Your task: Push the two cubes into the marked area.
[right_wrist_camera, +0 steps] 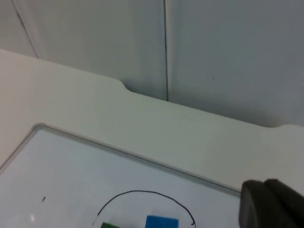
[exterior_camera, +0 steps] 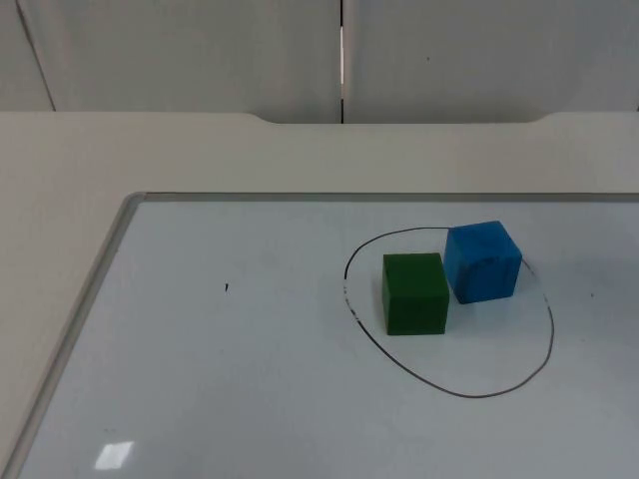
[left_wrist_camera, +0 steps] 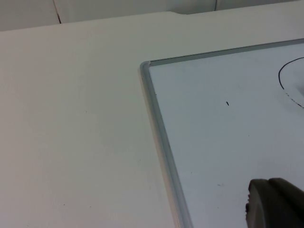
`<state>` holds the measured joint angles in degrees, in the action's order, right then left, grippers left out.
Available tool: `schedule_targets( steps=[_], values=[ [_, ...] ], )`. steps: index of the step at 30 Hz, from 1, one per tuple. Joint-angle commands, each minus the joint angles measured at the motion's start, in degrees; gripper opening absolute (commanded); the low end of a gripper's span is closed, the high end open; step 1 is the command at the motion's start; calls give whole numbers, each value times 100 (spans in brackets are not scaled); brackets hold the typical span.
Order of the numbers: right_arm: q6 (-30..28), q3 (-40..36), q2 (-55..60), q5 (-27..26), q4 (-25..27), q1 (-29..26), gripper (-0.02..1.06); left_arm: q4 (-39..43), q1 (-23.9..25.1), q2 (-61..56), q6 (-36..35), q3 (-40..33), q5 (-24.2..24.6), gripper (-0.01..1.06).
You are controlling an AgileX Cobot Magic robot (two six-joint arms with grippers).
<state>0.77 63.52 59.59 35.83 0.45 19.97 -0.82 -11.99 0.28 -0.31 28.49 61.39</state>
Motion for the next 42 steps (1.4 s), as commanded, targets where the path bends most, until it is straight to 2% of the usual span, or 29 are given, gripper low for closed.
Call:
schedule_targets(
  steps=[1,19,29,34,39,42],
  values=[
    [-77,-115,-191,81,-45,-31,0,17,8,-28,-4,-20,18,0],
    [-26,-1998,-2207,81,6,-31,0,17,8,-28,-4,-20,18,0],
    [-16,-3334,-3795,285,348,-31,0,17,8,-28,-4,-20,18,0],
    [-16,-3650,-4326,522,501,-31,0,17,8,-28,-4,-20,18,0],
    [-16,-3674,-4824,865,621,-31,0,17,8,-28,-4,-20,18,0],
    [-16,-3674,-5061,891,621,-31,0,17,8,-28,-4,-20,18,0]
  ],
)
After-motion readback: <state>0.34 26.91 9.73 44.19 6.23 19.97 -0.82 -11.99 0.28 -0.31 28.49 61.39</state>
